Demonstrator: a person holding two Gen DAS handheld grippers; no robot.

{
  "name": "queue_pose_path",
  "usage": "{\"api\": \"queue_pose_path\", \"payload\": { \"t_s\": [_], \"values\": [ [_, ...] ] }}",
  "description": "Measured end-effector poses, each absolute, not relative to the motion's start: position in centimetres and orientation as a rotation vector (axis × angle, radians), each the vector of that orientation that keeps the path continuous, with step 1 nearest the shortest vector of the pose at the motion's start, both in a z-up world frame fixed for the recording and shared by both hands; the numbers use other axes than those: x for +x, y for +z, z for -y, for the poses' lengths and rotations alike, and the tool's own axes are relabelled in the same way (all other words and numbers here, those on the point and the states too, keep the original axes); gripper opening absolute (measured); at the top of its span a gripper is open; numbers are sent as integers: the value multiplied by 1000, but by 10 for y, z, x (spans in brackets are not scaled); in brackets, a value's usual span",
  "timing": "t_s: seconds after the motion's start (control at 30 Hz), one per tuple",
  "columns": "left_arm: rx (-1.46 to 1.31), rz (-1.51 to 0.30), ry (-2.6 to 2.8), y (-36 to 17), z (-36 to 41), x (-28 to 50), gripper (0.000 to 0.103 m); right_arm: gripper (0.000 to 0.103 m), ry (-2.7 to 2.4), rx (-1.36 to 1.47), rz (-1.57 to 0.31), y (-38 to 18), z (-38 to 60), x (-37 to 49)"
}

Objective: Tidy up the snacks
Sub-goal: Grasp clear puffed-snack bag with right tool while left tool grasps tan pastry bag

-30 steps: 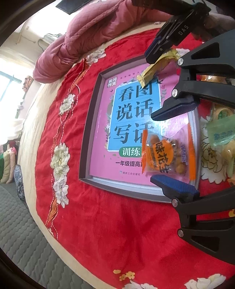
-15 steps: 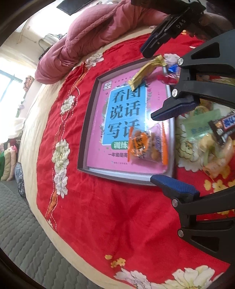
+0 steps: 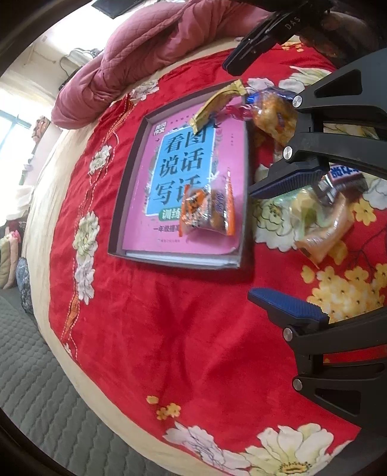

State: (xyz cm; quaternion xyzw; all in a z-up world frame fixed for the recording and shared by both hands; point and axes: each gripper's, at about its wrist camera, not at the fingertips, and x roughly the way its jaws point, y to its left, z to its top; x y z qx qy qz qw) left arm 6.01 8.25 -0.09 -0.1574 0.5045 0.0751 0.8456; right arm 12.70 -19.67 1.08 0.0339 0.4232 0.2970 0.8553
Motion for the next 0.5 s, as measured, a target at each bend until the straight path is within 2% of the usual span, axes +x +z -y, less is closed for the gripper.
{"api": "queue_pose_path", "payload": {
  "t_s": [0.5],
  "values": [
    [-374, -1145, 164, -23, -89, 34, 64, 51, 696, 13, -935, 7, 175, 85]
  ]
}}
